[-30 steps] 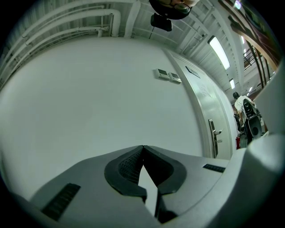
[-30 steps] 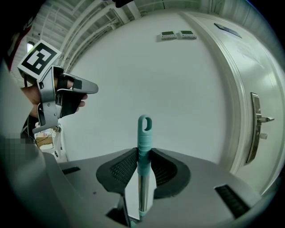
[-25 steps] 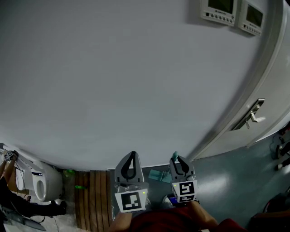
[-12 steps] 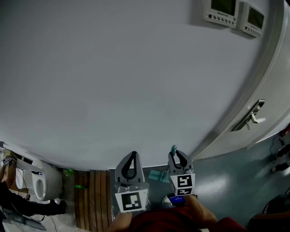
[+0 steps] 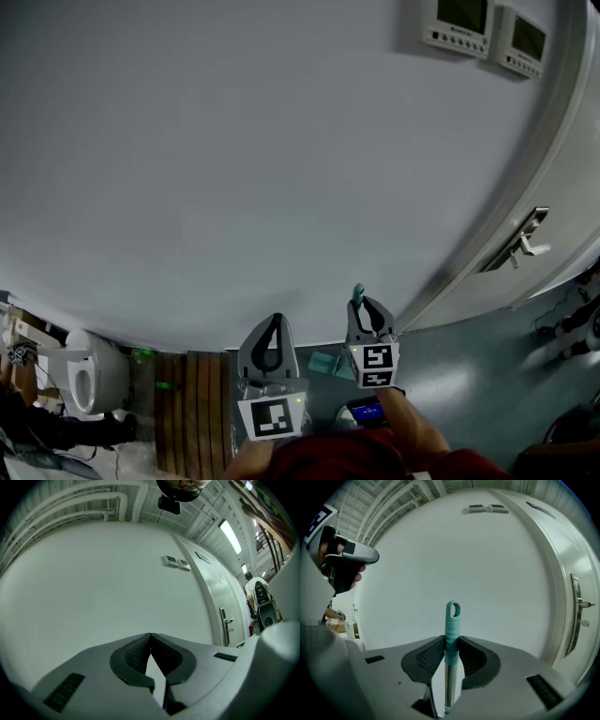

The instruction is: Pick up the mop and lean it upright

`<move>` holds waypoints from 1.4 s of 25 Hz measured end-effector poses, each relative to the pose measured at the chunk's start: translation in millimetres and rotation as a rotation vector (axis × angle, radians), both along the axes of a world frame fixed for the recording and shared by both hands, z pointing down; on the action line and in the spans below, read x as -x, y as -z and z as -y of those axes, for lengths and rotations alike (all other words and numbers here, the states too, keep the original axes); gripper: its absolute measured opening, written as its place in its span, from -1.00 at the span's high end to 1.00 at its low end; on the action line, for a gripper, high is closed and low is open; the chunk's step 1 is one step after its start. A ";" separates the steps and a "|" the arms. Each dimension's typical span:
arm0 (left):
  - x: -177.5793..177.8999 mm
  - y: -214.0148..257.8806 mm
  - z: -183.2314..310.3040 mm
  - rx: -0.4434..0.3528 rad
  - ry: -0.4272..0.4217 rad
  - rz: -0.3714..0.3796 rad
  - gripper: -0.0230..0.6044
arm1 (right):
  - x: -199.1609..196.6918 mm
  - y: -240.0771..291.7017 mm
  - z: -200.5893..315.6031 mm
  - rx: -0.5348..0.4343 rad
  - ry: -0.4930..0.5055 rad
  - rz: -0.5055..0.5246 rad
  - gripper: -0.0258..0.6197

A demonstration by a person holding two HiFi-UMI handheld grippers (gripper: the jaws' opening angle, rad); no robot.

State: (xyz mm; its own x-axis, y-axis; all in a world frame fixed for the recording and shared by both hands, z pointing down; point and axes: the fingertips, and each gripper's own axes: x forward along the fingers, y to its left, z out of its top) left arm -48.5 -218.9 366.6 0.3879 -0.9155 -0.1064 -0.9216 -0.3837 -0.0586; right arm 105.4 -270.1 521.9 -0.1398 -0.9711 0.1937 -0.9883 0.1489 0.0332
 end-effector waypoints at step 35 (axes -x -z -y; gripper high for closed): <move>-0.1 -6.1 -4.2 0.013 0.001 0.013 0.88 | -15.4 -5.8 50.8 0.019 -0.079 -0.003 0.51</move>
State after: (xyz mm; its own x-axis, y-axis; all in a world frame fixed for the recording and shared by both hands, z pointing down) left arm -48.3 -214.7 372.8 0.3878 -0.9174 -0.0897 -0.9214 -0.3831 -0.0652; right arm 120.8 -320.9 527.6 -0.0622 -0.9752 0.2125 -0.9969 0.0710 0.0340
